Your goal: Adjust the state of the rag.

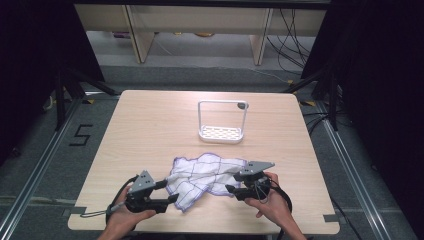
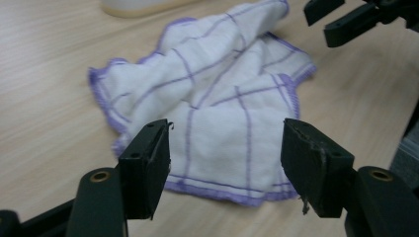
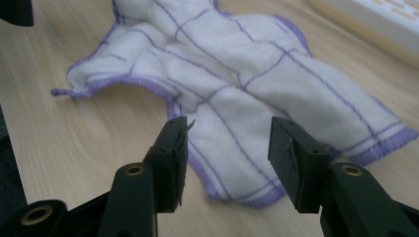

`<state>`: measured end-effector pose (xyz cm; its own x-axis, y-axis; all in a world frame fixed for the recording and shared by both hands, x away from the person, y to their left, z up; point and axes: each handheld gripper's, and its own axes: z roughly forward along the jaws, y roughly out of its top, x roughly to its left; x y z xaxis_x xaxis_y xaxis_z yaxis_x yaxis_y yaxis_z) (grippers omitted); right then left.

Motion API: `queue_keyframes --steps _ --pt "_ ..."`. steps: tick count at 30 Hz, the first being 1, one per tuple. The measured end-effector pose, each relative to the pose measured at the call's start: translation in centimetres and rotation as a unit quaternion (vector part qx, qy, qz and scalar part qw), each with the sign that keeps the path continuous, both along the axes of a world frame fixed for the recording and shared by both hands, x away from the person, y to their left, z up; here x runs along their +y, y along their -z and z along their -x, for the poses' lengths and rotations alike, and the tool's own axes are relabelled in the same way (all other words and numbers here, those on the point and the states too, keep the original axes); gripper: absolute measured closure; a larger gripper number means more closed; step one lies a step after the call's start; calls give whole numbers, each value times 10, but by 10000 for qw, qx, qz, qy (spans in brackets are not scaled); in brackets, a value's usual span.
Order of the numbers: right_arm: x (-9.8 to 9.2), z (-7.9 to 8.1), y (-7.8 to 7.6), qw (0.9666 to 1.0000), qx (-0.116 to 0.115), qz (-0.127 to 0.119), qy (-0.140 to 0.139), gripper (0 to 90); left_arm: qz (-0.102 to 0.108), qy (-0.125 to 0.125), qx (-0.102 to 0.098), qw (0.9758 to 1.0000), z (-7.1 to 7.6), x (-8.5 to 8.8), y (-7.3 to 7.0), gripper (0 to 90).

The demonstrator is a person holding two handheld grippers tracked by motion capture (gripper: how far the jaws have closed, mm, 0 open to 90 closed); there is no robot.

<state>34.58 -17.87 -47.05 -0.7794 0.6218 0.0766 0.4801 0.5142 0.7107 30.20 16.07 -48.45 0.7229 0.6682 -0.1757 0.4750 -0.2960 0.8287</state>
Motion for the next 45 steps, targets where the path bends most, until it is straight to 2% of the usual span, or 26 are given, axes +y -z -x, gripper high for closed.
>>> queue_keyframes --steps 4,7,8,10,12,13,14,16,17,18,19,21,24,26,28,29,31,32,33,36,37,38,39,40,43,45 --pt "-3 3 10 10000 32 32 71 525 -180 270 98 9994 4 -19 10 360" --pt "-2 2 14 9997 154 151 71 528 -303 411 57 9987 4 -34 14 371" --pt "0 2 15 9998 149 149 32 534 -488 493 -21 9976 3 -41 16 378" --pt "2 2 18 9997 182 189 -1 560 -542 477 -55 9974 2 -45 17 396" --pt "5 1 22 9997 85 231 -44 595 -845 620 -255 9942 -2 -51 21 486" --pt "7 0 24 9994 133 324 -47 610 -843 604 -290 9942 -2 -53 22 555" --pt "8 0 27 9993 132 339 -27 634 -972 643 -396 9924 -4 -52 23 616" --pt "8 -3 31 9986 115 508 -40 747 -938 682 -463 9922 -5 -52 21 730" --pt "9 -5 33 9987 32 492 -136 804 -1022 746 -497 9907 -6 -50 20 779" --pt "8 -5 34 9982 -40 558 -197 853 -974 709 -528 9913 -5 -49 19 810" --pt "7 -5 33 9979 -71 611 -218 869 -1008 746 -538 9906 -6 -46 17 837" --pt "4 -4 28 9975 -131 664 -215 876 -907 721 -525 9919 -7 -39 14 858" --pt "-8 3 12 9983 -194 534 -99 877 -872 716 -530 9922 -4 -25 9 867" --pt "-18 8 1 9987 -380 327 -89 877 -863 740 -525 9921 -1 -15 6 868" --pt "-29 18 -9 9991 -318 265 -73 877 -839 790 -479 9922 6 -9 7 869" --pt "-33 23 -11 9991 -347 196 -131 877 -626 803 -406 9940 11 -11 10 869" --pt "-36 37 -10 9991 -273 236 -205 877 -758 997 -357 9915 20 -14 14 868" --pt "-34 43 -5 9988 -316 319 -188 877 -922 1152 -393 9883 24 -17 16 867" --pt "-33 48 -1 9982 -250 480 -277 876 -924 1228 -355 9875 28 -22 19 867" --pt "-27 58 9 9973 -3 617 -401 873 -1159 1494 -336 9814 32 -29 24 861" --pt "-25 59 13 9970 -43 646 -422 867 -1158 1499 -330 9813 32 -30 25 860" --pt "-25 58 15 9967 -23 688 -433 845 -943 1430 -177 9851 32 -29 25 855" --pt "-25 58 15 9967 -23 688 -433 845 -943 1430 -177 9851 32 -29 25 774" --pt "-27 56 17 9970 137 679 -336 729 -895 1332 -130 9869 31 -27 24 774" --pt "-31 52 11 9989 28 459 -13 556 -523 1197 -1 9914 24 -17 16 637" --pt "-37 47 0 9991 -129 176 356 492 -132 1055 -28 9943 17 -11 7 607"
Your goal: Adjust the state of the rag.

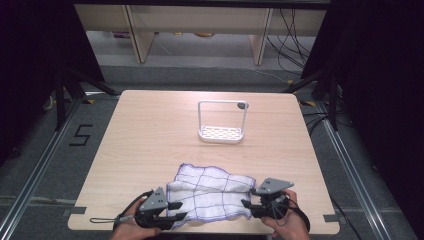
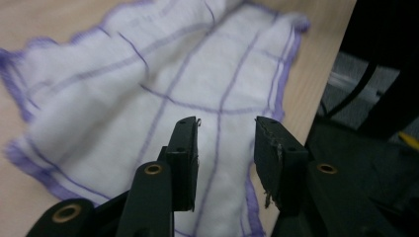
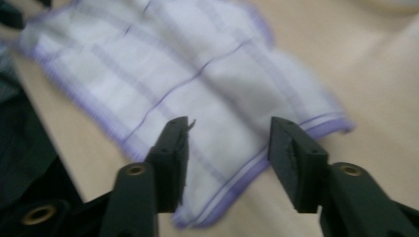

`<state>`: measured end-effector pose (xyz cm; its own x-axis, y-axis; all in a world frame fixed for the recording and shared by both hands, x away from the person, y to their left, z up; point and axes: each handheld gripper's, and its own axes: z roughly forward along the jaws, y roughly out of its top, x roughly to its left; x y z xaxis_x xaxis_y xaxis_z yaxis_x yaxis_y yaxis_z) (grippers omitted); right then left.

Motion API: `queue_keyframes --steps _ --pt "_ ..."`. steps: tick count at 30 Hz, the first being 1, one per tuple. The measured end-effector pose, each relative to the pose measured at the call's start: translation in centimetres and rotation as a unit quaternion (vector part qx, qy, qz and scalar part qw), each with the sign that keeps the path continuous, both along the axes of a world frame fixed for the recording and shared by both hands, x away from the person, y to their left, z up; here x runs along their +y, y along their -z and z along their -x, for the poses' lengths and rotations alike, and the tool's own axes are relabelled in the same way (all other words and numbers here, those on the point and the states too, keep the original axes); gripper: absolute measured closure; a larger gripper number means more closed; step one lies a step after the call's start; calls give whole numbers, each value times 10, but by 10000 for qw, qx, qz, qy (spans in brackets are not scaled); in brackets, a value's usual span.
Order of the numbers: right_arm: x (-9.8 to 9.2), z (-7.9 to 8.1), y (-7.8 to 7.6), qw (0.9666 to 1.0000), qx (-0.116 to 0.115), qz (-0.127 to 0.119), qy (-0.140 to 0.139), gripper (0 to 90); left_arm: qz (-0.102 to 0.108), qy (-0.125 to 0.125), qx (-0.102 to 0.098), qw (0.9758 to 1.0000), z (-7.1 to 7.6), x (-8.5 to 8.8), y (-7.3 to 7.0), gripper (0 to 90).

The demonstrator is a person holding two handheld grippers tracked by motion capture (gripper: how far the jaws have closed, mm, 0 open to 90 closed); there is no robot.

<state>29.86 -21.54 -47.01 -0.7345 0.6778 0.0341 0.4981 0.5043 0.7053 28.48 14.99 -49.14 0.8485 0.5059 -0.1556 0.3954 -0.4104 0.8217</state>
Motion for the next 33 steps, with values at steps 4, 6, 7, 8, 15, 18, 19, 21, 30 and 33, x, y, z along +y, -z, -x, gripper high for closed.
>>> queue_keyframes --steps 4,6,7,8,15,18,19,21,30,33 --pt "-14 -19 -14 9978 -299 -193 566 438 265 -542 -122 9981 -28 12 -18 516" --pt "-17 -30 -13 9965 -148 -220 793 434 167 -837 -138 9963 -48 17 -22 509" --pt "-20 -38 -10 9964 -132 -223 811 436 109 -953 -164 9953 -59 19 -22 500" --pt "-20 -38 -10 9964 -132 -223 811 436 109 -953 -164 9953 -59 19 -22 494" --pt "-9 -74 8 9948 229 -252 957 430 -457 -1341 243 9896 -113 10 -1 478" --pt "5 -78 16 9956 386 59 854 427 -686 -1246 283 9894 -120 1 6 442" --pt "5 -78 16 9956 386 59 854 427 -733 -1270 243 9889 -121 -2 8 442" --pt "10 -77 22 9951 367 125 912 426 -897 -1198 199 9885 -123 -8 11 434" --pt "12 -75 29 9968 408 248 635 640 -1091 -912 77 9898 -123 -23 20 652" --pt "13 -74 30 9983 288 180 465 770 -1018 -852 47 9911 -123 -22 20 797"
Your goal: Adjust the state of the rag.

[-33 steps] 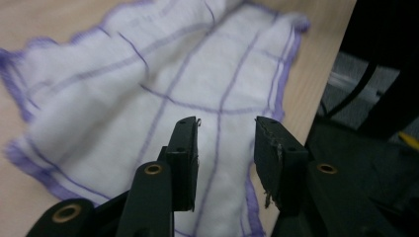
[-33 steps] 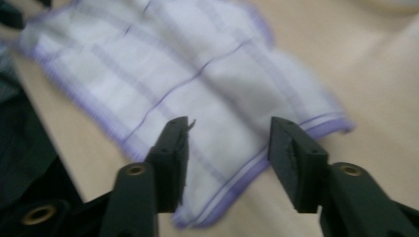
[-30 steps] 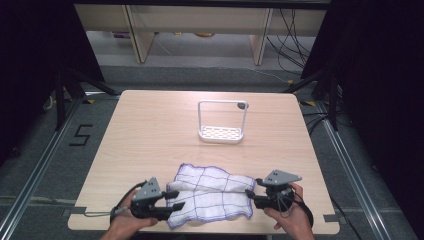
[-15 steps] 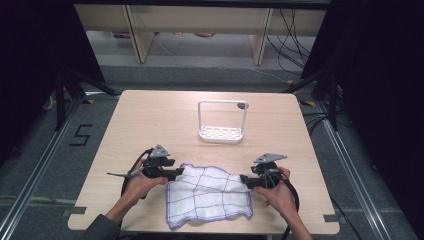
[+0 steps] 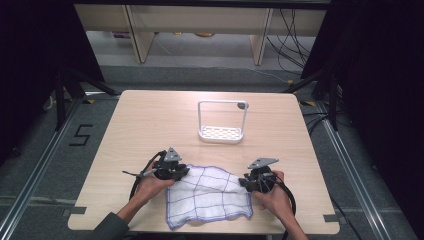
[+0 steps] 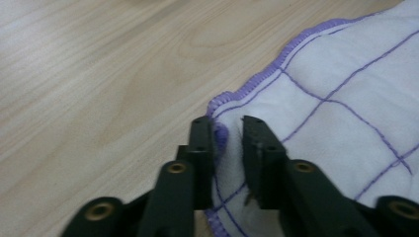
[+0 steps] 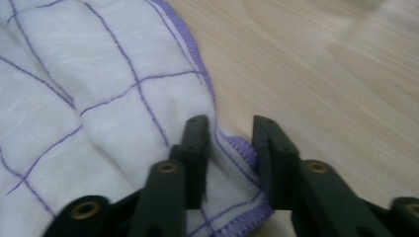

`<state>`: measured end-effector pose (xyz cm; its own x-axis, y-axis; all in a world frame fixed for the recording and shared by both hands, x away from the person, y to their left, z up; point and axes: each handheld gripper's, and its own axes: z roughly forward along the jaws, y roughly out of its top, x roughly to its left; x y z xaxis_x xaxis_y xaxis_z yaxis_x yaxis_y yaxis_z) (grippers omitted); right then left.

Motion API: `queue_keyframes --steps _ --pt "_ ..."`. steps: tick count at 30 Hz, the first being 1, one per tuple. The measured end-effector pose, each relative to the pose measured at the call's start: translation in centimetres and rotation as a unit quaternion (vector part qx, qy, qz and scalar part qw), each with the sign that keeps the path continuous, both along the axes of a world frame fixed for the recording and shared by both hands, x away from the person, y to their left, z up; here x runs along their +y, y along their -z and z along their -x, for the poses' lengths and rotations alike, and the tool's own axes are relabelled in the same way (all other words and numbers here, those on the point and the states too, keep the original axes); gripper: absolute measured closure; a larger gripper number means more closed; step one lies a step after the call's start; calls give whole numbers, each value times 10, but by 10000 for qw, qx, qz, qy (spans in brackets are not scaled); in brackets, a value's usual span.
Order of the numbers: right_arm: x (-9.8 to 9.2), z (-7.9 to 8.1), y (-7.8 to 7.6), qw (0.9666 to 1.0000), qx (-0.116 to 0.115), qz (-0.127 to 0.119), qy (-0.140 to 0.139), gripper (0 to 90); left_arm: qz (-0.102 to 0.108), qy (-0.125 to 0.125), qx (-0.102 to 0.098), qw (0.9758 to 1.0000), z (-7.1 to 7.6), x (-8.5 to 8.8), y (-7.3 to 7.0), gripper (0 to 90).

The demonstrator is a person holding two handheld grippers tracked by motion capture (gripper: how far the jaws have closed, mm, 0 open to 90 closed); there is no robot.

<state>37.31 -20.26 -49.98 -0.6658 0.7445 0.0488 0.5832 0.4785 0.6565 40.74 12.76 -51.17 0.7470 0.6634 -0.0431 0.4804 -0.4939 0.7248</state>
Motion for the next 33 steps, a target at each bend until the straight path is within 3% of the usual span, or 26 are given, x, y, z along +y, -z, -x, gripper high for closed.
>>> queue_keyframes --steps 2,3,4,6,7,11,13,15,17,18,19,23,24,25,28,29,33 --pt "0 2 -5 10000 21 46 -47 811 -77 98 -55 9999 1 1 -2 835" --pt "1 4 -8 10000 12 -49 16 820 -50 85 -98 9999 2 1 -3 842" --pt "-2 3 -12 9998 -149 61 -144 827 -32 85 -164 9998 3 2 -5 845" --pt "-1 5 -21 9997 -176 -37 -173 833 -15 125 -253 9996 5 4 -11 848" --pt "0 8 -29 9990 -379 -93 -230 836 14 120 -311 9994 7 6 -15 849" --pt "2 7 -41 9974 -596 -79 -386 837 252 18 -463 9986 9 14 -31 849" --pt "5 -4 -48 9968 -719 -50 -352 837 415 -69 -493 9979 7 17 -36 848" --pt "6 -9 -49 9972 -675 -75 -320 836 469 -149 -503 9975 4 21 -40 848" --pt "7 -19 -53 9971 -673 -158 -319 833 674 -273 -522 9960 1 23 -41 847" --pt "8 -22 -55 9978 -579 -157 -275 832 685 -274 -542 9958 0 24 -41 847" --pt "9 -25 -57 9971 -673 -100 -331 832 684 -258 -533 9959 0 25 -41 846" --pt "11 -19 -60 9974 -634 41 -340 830 589 -157 -582 9964 2 26 -43 846" --pt "11 -17 -59 9975 -636 51 -320 827 706 -233 -583 9955 3 24 -43 846" --pt "11 -16 -59 9973 -655 64 -323 826 630 -180 -574 9962 3 24 -44 846" --pt "10 -17 -58 9977 -599 107 -289 806 719 -232 -603 9953 3 21 -42 846" --pt "9 -17 -57 9978 -585 132 -277 800 790 -232 -526 9952 2 20 -41 845" --pt "9 -23 -51 9981 -545 170 -239 779 728 -158 -485 9960 -1 21 -39 846"
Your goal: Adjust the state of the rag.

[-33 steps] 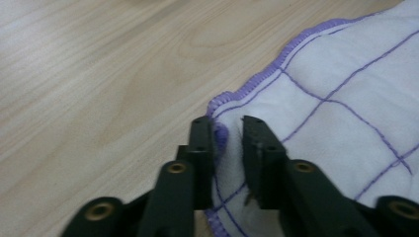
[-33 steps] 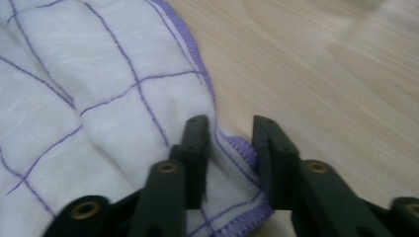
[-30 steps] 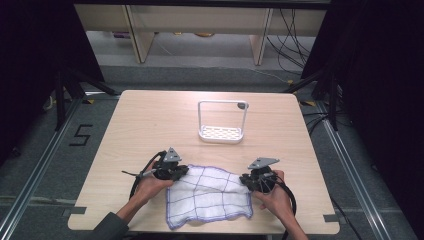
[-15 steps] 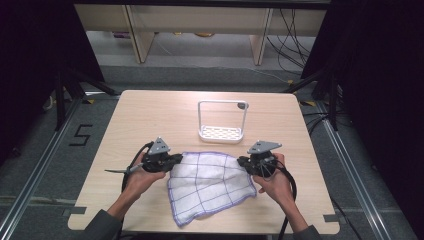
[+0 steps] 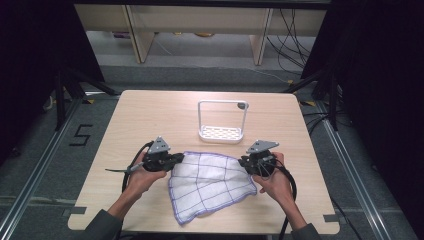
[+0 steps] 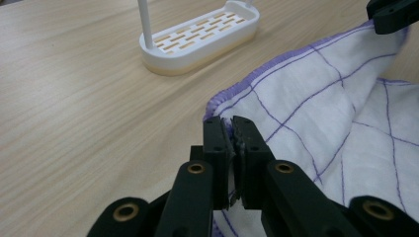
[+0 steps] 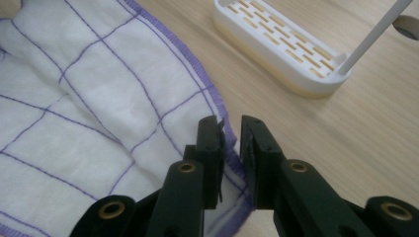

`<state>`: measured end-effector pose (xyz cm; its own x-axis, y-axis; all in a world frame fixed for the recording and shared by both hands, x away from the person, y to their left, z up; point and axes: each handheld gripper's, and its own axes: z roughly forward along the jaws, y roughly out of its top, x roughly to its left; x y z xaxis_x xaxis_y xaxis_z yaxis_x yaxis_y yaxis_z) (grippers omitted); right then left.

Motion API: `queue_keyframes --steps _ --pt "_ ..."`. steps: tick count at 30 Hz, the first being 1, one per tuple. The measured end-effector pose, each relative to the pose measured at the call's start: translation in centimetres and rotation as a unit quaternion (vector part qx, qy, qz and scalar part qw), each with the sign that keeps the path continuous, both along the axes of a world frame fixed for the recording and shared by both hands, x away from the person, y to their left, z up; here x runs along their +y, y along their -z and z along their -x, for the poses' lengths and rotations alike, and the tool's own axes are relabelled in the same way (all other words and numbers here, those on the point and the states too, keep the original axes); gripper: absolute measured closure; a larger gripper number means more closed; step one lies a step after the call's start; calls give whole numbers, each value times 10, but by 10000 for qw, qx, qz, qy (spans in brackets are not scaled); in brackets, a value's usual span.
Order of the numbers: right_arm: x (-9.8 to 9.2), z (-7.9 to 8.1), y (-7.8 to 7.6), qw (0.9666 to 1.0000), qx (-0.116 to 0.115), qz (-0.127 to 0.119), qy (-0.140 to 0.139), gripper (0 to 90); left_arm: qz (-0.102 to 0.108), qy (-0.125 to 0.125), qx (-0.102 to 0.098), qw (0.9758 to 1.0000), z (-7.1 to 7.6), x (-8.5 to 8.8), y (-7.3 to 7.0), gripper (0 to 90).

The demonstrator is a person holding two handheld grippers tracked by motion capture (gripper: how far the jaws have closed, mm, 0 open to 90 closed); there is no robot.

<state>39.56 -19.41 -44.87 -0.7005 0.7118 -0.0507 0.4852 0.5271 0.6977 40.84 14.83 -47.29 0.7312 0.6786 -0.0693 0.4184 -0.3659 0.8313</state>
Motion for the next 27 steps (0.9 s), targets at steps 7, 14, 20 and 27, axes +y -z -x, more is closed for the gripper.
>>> queue_keyframes --steps 7,14,20,27 --pt "-5 -8 18 9989 307 172 323 681 13 40 59 10000 5 -4 6 847" --pt "-5 0 23 9981 536 278 84 864 -46 63 96 9999 6 1 8 846" --pt "-3 -1 -5 9997 -129 203 -88 870 195 -49 -33 9998 5 3 -4 846" --pt "6 -48 1 9988 -213 407 142 869 89 -354 79 9993 -14 7 8 845"
